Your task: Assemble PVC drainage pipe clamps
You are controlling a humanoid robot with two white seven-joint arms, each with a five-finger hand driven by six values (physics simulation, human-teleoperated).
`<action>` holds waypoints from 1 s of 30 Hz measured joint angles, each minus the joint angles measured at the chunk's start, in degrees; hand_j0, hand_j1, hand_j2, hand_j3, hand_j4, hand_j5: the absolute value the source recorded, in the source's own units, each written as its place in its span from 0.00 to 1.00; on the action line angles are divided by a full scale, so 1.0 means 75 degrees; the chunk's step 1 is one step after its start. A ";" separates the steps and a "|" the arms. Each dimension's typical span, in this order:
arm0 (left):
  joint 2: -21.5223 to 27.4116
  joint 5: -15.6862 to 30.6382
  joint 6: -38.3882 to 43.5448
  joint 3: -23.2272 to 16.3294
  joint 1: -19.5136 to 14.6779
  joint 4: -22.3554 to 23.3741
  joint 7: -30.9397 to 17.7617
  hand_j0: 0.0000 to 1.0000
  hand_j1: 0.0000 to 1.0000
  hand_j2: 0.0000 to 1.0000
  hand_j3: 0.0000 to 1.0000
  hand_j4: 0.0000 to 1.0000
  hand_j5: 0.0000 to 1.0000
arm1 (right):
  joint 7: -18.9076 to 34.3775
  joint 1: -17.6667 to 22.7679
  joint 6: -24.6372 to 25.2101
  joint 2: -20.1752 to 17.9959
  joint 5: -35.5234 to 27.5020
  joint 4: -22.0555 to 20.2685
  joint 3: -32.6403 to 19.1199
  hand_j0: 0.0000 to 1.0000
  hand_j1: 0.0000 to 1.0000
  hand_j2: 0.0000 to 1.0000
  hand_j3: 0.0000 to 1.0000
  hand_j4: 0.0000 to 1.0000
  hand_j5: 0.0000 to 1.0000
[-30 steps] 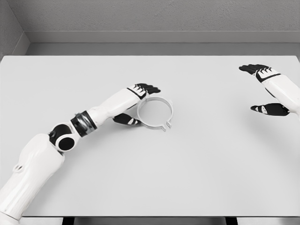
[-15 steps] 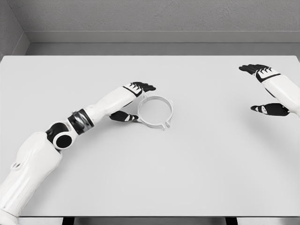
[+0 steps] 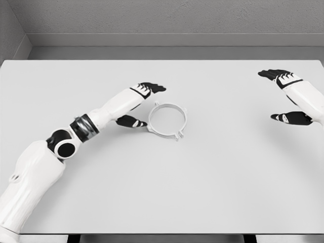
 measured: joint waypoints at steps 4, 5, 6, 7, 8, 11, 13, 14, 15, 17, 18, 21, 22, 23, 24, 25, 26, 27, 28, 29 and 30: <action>0.0112 -0.0005 0.0000 0.0029 0.0035 0.0012 0.0000 1.00 1.00 1.00 1.00 1.00 1.00 | 0.0000 0.0012 0.0000 0.0008 0.0000 -0.0002 0.0000 1.00 1.00 1.00 1.00 1.00 1.00; 0.0142 -0.0004 0.0000 0.0031 0.0035 0.0012 0.0000 1.00 1.00 1.00 1.00 1.00 1.00 | 0.0000 0.0012 0.0000 0.0009 0.0000 -0.0003 0.0000 1.00 1.00 1.00 1.00 1.00 1.00; 0.0163 -0.0005 0.0000 0.0032 0.0035 0.0012 0.0000 1.00 1.00 1.00 1.00 1.00 1.00 | 0.0000 0.0012 0.0000 0.0008 0.0000 -0.0003 0.0000 1.00 1.00 1.00 1.00 1.00 1.00; 0.0179 -0.0007 0.0000 0.0033 0.0035 0.0015 0.0000 1.00 1.00 1.00 1.00 1.00 1.00 | 0.0000 0.0011 0.0000 0.0009 0.0000 -0.0003 0.0000 1.00 1.00 1.00 1.00 1.00 1.00; 0.0193 -0.0015 0.0000 0.0033 0.0035 0.0020 0.0000 1.00 1.00 1.00 1.00 1.00 1.00 | 0.0000 0.0012 0.0000 0.0010 0.0000 -0.0003 0.0000 1.00 1.00 1.00 1.00 1.00 1.00; 0.0210 -0.0065 0.0000 0.0011 0.0047 0.0030 0.0000 1.00 1.00 1.00 1.00 1.00 1.00 | 0.0000 0.0012 0.0000 0.0010 0.0000 -0.0003 0.0000 1.00 1.00 1.00 1.00 1.00 1.00; 0.0205 -0.0090 0.0000 -0.0008 0.0059 0.0027 0.0000 1.00 1.00 1.00 1.00 1.00 1.00 | 0.0000 0.0012 0.0000 0.0010 0.0000 -0.0003 0.0000 1.00 1.00 1.00 1.00 1.00 1.00; 0.0197 -0.0100 0.0000 -0.0016 0.0059 0.0028 0.0000 1.00 1.00 1.00 1.00 1.00 1.00 | 0.0000 0.0012 0.0000 0.0010 0.0000 -0.0003 0.0000 1.00 1.00 1.00 1.00 1.00 1.00; 0.0189 -0.0110 0.0000 -0.0024 0.0059 0.0030 0.0000 1.00 1.00 1.00 1.00 1.00 1.00 | 0.0000 0.0012 0.0000 0.0011 0.0000 -0.0004 0.0000 1.00 1.00 1.00 1.00 1.00 1.00; 0.0179 -0.0122 0.0000 -0.0036 0.0059 0.0035 0.0000 1.00 1.00 1.00 1.00 1.00 1.00 | 0.0000 0.0012 0.0000 0.0011 0.0000 -0.0007 0.0000 1.00 1.00 1.00 1.00 1.00 1.00; 0.0173 -0.0126 0.0000 -0.0039 0.0059 0.0039 0.0000 1.00 1.00 1.00 1.00 1.00 1.00 | 0.0000 0.0012 0.0000 0.0011 0.0000 -0.0009 0.0000 1.00 1.00 1.00 1.00 1.00 1.00; 0.0150 -0.0136 0.0000 -0.0044 0.0047 0.0068 -0.0005 1.00 1.00 1.00 1.00 1.00 1.00 | 0.0000 0.0012 0.0000 0.0011 0.0000 -0.0012 0.0000 1.00 1.00 1.00 1.00 1.00 1.00; 0.0139 -0.0139 0.0000 -0.0046 0.0058 0.0075 -0.0007 1.00 1.00 1.00 1.00 1.00 1.00 | 0.0000 0.0012 0.0000 0.0011 0.0000 -0.0013 0.0000 1.00 1.00 1.00 1.00 1.00 1.00; 0.0122 -0.0150 0.0000 -0.0047 0.0059 0.0084 -0.0008 1.00 1.00 1.00 1.00 1.00 1.00 | 0.0000 0.0012 0.0000 0.0011 0.0000 -0.0013 0.0000 1.00 1.00 1.00 1.00 1.00 1.00; 0.0106 -0.0166 0.0000 -0.0047 0.0059 0.0090 -0.0009 1.00 1.00 1.00 1.00 1.00 1.00 | 0.0000 0.0012 0.0000 0.0011 0.0000 -0.0012 0.0000 1.00 1.00 1.00 1.00 1.00 1.00; 0.0094 -0.0177 0.0000 -0.0047 0.0059 0.0095 -0.0010 1.00 1.00 1.00 1.00 1.00 1.00 | 0.0000 0.0012 0.0000 0.0011 0.0000 -0.0012 0.0000 1.00 1.00 1.00 1.00 1.00 1.00; 0.0085 -0.0188 0.0000 -0.0047 0.0059 0.0096 -0.0011 1.00 1.00 1.00 1.00 1.00 1.00 | 0.0000 0.0012 0.0000 0.0011 0.0000 -0.0012 0.0000 1.00 1.00 1.00 1.00 1.00 1.00; 0.0079 -0.0195 0.0000 -0.0048 0.0059 0.0096 -0.0011 1.00 1.00 1.00 1.00 1.00 1.00 | 0.0000 0.0012 0.0000 0.0011 0.0000 -0.0009 0.0000 1.00 1.00 1.00 1.00 1.00 1.00; 0.0072 -0.0198 0.0000 -0.0051 0.0070 0.0096 -0.0011 1.00 1.00 1.00 1.00 1.00 1.00 | 0.0000 0.0012 0.0000 0.0011 0.0000 -0.0009 0.0000 1.00 1.00 1.00 1.00 1.00 1.00; 0.0066 -0.0202 0.0000 -0.0053 0.0070 0.0095 -0.0011 1.00 1.00 1.00 1.00 1.00 1.00 | 0.0000 0.0012 0.0000 0.0011 0.0000 -0.0008 0.0000 1.00 1.00 1.00 1.00 1.00 1.00; 0.0061 -0.0203 0.0000 -0.0055 0.0070 0.0095 -0.0011 1.00 1.00 1.00 1.00 1.00 1.00 | 0.0000 0.0012 0.0000 0.0011 0.0000 -0.0009 0.0000 1.00 1.00 1.00 1.00 1.00 1.00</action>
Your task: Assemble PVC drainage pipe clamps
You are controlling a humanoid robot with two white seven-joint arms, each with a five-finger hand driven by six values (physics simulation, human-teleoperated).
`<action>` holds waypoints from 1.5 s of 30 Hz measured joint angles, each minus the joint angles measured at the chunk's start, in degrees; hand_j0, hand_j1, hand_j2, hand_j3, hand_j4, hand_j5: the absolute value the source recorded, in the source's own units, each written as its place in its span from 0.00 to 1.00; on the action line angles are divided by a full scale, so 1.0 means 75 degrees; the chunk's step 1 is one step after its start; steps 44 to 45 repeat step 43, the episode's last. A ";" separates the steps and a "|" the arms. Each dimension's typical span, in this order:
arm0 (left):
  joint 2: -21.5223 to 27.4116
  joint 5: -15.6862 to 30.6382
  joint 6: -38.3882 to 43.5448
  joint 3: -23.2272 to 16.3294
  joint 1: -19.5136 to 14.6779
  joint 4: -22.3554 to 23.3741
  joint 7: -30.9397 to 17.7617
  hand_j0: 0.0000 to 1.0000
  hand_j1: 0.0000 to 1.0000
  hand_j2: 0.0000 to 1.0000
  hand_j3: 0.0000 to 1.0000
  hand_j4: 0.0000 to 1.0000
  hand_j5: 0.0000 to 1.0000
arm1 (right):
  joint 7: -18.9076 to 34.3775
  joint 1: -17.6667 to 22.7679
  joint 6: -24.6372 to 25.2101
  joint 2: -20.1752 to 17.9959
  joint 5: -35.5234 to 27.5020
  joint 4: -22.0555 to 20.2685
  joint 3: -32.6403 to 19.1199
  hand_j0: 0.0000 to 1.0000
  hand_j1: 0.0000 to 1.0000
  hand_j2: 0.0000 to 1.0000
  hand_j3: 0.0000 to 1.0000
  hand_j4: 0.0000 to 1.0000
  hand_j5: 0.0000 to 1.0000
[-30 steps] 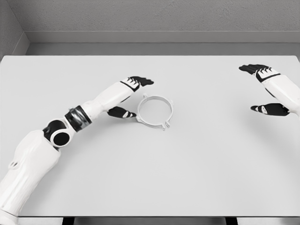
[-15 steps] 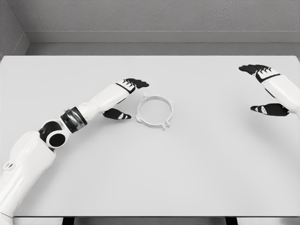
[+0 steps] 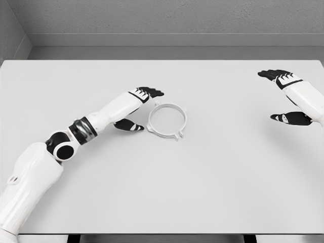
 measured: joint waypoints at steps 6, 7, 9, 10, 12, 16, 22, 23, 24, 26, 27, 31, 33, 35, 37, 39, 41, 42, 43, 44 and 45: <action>-0.0099 -0.0043 0.0000 -0.0010 0.0000 0.0007 0.0000 1.00 1.00 1.00 1.00 1.00 1.00 | 0.0000 0.0000 0.0000 0.0000 0.0000 0.0001 -0.0001 1.00 1.00 1.00 1.00 1.00 1.00; -0.0121 -0.0061 0.0000 -0.0010 0.0000 0.0008 0.0000 1.00 1.00 1.00 1.00 1.00 1.00 | 0.0000 0.0000 0.0000 0.0000 0.0000 0.0003 -0.0002 1.00 1.00 1.00 1.00 1.00 1.00; -0.0159 -0.0085 0.0000 -0.0010 0.0012 0.0010 0.0000 1.00 1.00 1.00 1.00 1.00 1.00 | 0.0000 0.0000 0.0000 0.0000 0.0000 0.0004 -0.0002 1.00 1.00 1.00 1.00 1.00 1.00; -0.0180 -0.0092 0.0000 -0.0008 0.0012 0.0010 0.0000 1.00 1.00 1.00 1.00 1.00 1.00 | 0.0000 0.0000 0.0000 0.0000 0.0000 0.0005 -0.0004 1.00 1.00 1.00 1.00 1.00 1.00; -0.0228 -0.0100 0.0000 -0.0012 0.0012 0.0010 0.0000 1.00 1.00 1.00 1.00 1.00 1.00 | 0.0000 0.0000 0.0000 0.0000 0.0000 0.0006 -0.0006 1.00 1.00 1.00 1.00 1.00 1.00; -0.0271 -0.0105 0.0000 -0.0010 0.0024 0.0011 0.0000 1.00 1.00 1.00 1.00 1.00 1.00 | 0.0000 0.0000 0.0000 0.0000 0.0000 0.0006 -0.0008 1.00 1.00 1.00 1.00 1.00 1.00; -0.0294 -0.0108 0.0000 -0.0007 0.0024 0.0004 0.0000 1.00 1.00 1.00 1.00 1.00 1.00 | 0.0000 0.0000 0.0000 0.0000 0.0000 0.0008 -0.0008 1.00 1.00 1.00 1.00 1.00 1.00; -0.0299 -0.0108 0.0000 -0.0006 0.0024 0.0003 0.0000 1.00 1.00 1.00 1.00 1.00 1.00 | 0.0000 0.0000 0.0000 0.0000 0.0000 0.0008 -0.0007 1.00 1.00 1.00 1.00 1.00 1.00; -0.0295 -0.0108 0.0000 -0.0006 0.0024 0.0002 0.0000 1.00 1.00 1.00 1.00 1.00 1.00 | 0.0000 0.0000 0.0000 0.0000 0.0000 0.0008 -0.0007 1.00 1.00 1.00 1.00 1.00 1.00; -0.0265 -0.0101 0.0000 0.0002 0.0024 -0.0002 0.0000 1.00 1.00 1.00 1.00 1.00 1.00 | 0.0000 0.0000 0.0000 0.0000 0.0000 0.0007 -0.0007 1.00 1.00 1.00 1.00 1.00 1.00; -0.0244 -0.0093 0.0000 0.0016 0.0012 -0.0005 0.0000 1.00 1.00 1.00 1.00 1.00 1.00 | 0.0000 0.0000 0.0000 0.0000 0.0000 0.0007 -0.0006 1.00 1.00 1.00 1.00 1.00 1.00; -0.0066 -0.0040 0.0000 0.0053 -0.0035 -0.0011 0.0000 1.00 1.00 1.00 1.00 1.00 1.00 | 0.0000 0.0000 0.0000 0.0000 0.0000 0.0006 -0.0005 1.00 1.00 1.00 1.00 1.00 1.00; 0.0199 -0.0005 0.0000 0.0065 -0.0187 -0.0038 0.0000 1.00 1.00 1.00 1.00 1.00 1.00 | 0.0000 0.0000 0.0000 0.0000 0.0000 0.0006 -0.0005 1.00 1.00 1.00 1.00 1.00 1.00; 0.0736 0.0023 0.0000 0.0163 -0.0410 -0.0051 0.0001 1.00 1.00 1.00 1.00 1.00 1.00 | 0.0000 0.0000 0.0000 0.0000 0.0000 0.0006 -0.0004 1.00 1.00 1.00 1.00 1.00 1.00; 0.1282 0.0032 0.0000 0.0362 -0.0398 -0.0038 0.0009 1.00 1.00 1.00 1.00 1.00 1.00 | 0.0000 0.0000 0.0000 0.0000 0.0000 0.0008 -0.0005 1.00 1.00 1.00 1.00 1.00 1.00; 0.1764 0.0157 0.0000 0.0510 -0.0363 -0.0016 0.0027 1.00 1.00 1.00 1.00 1.00 1.00 | 0.0000 0.0000 0.0000 0.0000 0.0000 0.0010 -0.0007 1.00 1.00 1.00 1.00 1.00 1.00; 0.2104 0.0317 0.0000 0.0613 -0.0352 0.0003 0.0037 1.00 1.00 1.00 1.00 1.00 1.00 | 0.0000 0.0000 0.0000 0.0000 0.0000 0.0008 -0.0006 1.00 1.00 1.00 1.00 1.00 1.00; 0.2239 0.0370 0.0000 0.0649 -0.0340 0.0012 0.0043 1.00 1.00 1.00 1.00 1.00 1.00 | 0.0000 0.0000 0.0000 0.0000 0.0000 0.0007 -0.0004 1.00 1.00 1.00 1.00 1.00 1.00; 0.2345 0.0426 0.0000 0.0677 -0.0328 0.0020 0.0047 1.00 1.00 1.00 1.00 1.00 1.00 | 0.0000 0.0000 0.0000 0.0000 0.0000 0.0007 -0.0004 1.00 1.00 1.00 1.00 1.00 1.00; 0.2345 0.0426 0.0000 0.0677 -0.0328 0.0020 0.0047 1.00 1.00 1.00 1.00 1.00 1.00 | 0.0000 0.0000 0.0000 0.0000 0.0000 0.0007 -0.0004 1.00 1.00 1.00 1.00 1.00 1.00; 0.2345 0.0426 0.0000 0.0677 -0.0328 0.0020 0.0047 1.00 1.00 1.00 1.00 1.00 1.00 | 0.0000 0.0000 0.0000 0.0000 0.0000 0.0007 -0.0004 1.00 1.00 1.00 1.00 1.00 1.00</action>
